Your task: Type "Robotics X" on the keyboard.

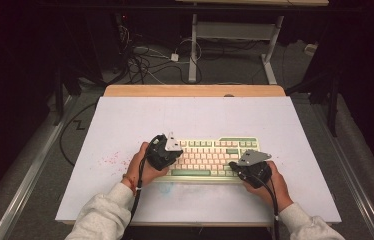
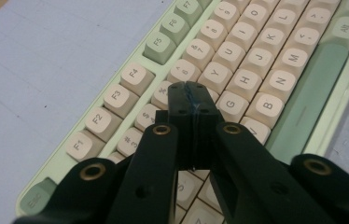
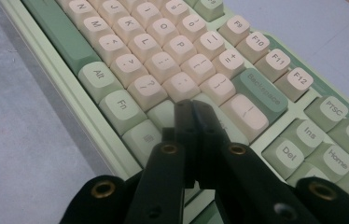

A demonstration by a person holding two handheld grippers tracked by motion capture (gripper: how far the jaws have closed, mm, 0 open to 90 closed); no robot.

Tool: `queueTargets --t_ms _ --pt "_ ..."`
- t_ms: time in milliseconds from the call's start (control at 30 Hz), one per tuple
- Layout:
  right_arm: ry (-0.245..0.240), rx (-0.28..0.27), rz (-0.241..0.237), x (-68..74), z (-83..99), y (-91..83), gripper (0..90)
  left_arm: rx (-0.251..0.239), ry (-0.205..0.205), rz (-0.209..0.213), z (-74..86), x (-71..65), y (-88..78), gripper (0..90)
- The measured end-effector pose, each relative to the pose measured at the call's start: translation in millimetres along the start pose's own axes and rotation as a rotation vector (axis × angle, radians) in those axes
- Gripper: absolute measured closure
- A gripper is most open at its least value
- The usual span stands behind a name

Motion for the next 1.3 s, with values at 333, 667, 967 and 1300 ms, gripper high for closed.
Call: queueTargets --t_ms 333,667,967,1300 --pt "-0.002 0.003 0.002 0.3 0.0 -0.1 90.0 0.034 -0.018 -0.002 2.5 4.4 10.4 84.9" --pt "-0.004 -0.008 0.002 -0.1 -1.8 -2.7 90.0 0.019 0.003 -0.01 -1.5 1.6 8.7 84.7" --pt "0.022 -0.079 0.012 -9.0 -10.6 -24.8 90.0 -0.072 0.014 -0.048 -7.3 3.0 -14.2 72.4" --pt "0.026 -0.101 0.019 -11.2 -12.9 -36.0 90.0 -0.186 0.018 -0.143 -2.9 2.6 -41.1 27.0"
Point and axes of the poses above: each handheld gripper's, and its own axes: y roughly forward along the jaws, z roughly out of its underside, x roughly to its left, the point moved 7 cm from there along y, roughly forward along the jaws
